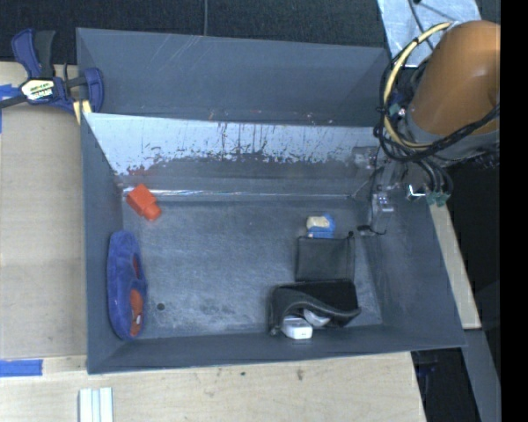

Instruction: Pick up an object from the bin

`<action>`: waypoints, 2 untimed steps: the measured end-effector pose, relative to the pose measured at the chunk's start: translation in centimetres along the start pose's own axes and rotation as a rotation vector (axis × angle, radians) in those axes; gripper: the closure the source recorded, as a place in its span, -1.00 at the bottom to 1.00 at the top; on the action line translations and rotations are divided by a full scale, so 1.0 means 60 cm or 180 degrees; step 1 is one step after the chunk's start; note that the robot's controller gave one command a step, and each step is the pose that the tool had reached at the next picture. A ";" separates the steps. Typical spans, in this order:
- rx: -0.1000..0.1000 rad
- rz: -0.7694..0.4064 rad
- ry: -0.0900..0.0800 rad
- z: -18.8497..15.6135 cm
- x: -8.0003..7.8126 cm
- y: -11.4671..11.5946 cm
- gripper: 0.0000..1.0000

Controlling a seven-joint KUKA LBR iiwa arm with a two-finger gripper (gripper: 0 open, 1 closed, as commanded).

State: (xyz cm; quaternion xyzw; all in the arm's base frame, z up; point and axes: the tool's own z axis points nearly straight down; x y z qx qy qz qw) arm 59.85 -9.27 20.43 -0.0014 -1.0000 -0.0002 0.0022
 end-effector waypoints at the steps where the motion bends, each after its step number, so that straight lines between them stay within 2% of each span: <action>1: 0.0034 -0.1055 -0.0104 0.213 0.061 0.009 -1.00; 2: 0.0033 -0.1051 -0.0096 0.209 0.062 0.008 1.00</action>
Offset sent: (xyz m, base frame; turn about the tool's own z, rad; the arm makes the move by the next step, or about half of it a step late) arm -0.0449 0.0074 -0.1331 -0.3316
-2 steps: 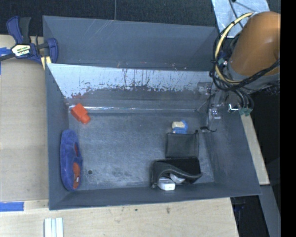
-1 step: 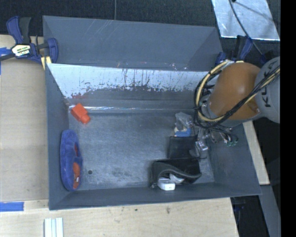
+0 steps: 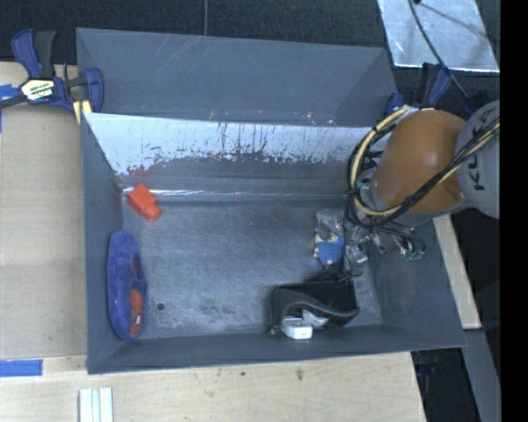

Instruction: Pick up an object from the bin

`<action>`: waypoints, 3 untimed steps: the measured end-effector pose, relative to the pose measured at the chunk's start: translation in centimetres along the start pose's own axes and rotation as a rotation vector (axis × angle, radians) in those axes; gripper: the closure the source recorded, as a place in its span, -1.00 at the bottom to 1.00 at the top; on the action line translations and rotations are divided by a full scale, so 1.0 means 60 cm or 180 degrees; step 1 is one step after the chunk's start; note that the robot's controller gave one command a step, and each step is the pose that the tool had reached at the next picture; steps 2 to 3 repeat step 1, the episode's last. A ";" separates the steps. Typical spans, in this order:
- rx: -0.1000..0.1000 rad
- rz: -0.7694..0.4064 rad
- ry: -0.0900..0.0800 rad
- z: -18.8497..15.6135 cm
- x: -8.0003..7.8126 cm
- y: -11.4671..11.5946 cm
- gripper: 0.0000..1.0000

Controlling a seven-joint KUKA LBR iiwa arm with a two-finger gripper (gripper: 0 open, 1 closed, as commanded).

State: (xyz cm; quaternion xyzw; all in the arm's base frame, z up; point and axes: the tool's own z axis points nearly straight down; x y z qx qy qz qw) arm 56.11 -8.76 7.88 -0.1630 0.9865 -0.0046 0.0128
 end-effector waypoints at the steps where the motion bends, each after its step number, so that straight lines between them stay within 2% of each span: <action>1: -0.0024 0.0129 0.0037 -0.233 -0.062 0.009 1.00; 3: -0.0024 0.0129 0.0037 -0.233 -0.062 0.009 1.00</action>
Offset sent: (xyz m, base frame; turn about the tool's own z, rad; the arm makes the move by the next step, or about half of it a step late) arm 0.0266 0.0186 0.1350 0.0401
